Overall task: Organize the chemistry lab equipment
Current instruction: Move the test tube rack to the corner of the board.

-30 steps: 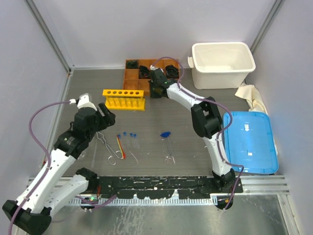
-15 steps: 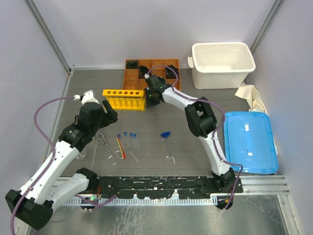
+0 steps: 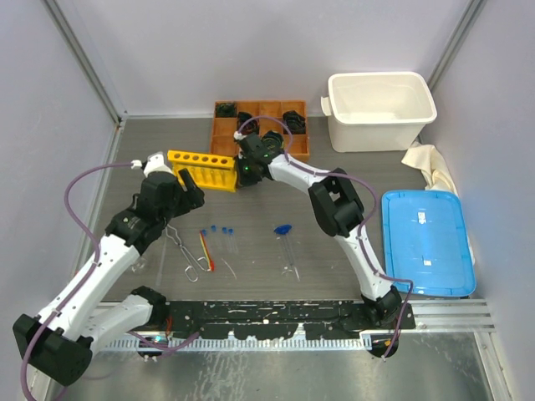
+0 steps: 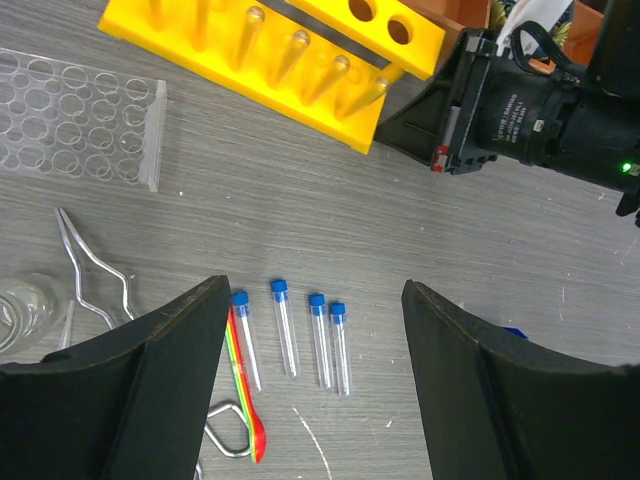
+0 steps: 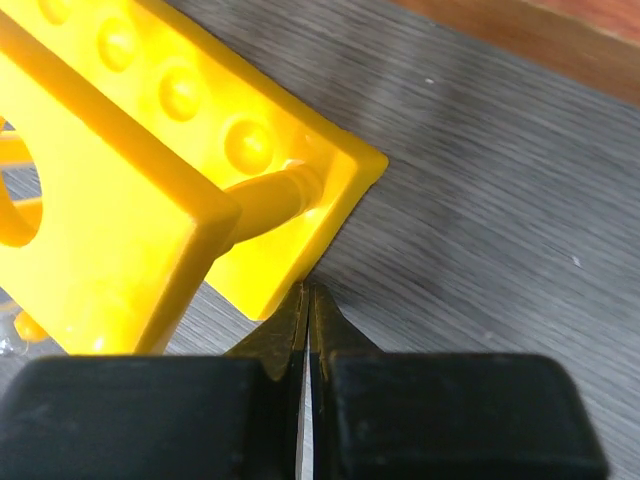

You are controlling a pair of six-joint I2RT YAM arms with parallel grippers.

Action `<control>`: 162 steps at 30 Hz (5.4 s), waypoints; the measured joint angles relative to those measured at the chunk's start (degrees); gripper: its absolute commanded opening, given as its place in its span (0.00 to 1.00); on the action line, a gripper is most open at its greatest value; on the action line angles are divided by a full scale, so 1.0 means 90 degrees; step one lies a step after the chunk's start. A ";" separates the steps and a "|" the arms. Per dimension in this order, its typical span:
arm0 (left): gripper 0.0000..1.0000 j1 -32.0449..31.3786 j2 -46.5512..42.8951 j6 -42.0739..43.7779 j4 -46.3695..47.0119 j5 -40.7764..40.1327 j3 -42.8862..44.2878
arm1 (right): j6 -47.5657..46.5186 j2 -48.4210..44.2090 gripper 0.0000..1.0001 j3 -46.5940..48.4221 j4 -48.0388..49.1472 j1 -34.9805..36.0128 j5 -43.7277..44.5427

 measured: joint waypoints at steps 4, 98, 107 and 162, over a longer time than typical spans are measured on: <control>0.71 0.0000 0.0034 -0.0007 0.0049 0.0019 0.0000 | -0.0019 0.0192 0.04 0.0274 0.0034 0.0090 -0.0053; 0.00 0.2028 0.6278 0.0988 -0.0350 -0.0508 0.3662 | 0.0034 -0.4592 0.42 -0.5739 0.2749 0.0440 0.0891; 0.00 0.2074 0.6696 0.0988 -0.0347 -0.0481 0.3716 | 0.0012 -0.4592 0.42 -0.5790 0.2783 0.0440 0.0894; 0.00 0.2489 0.9024 0.1224 -0.0765 0.0114 0.6892 | -0.0272 -0.3031 0.42 -0.4534 0.2832 0.0440 0.0697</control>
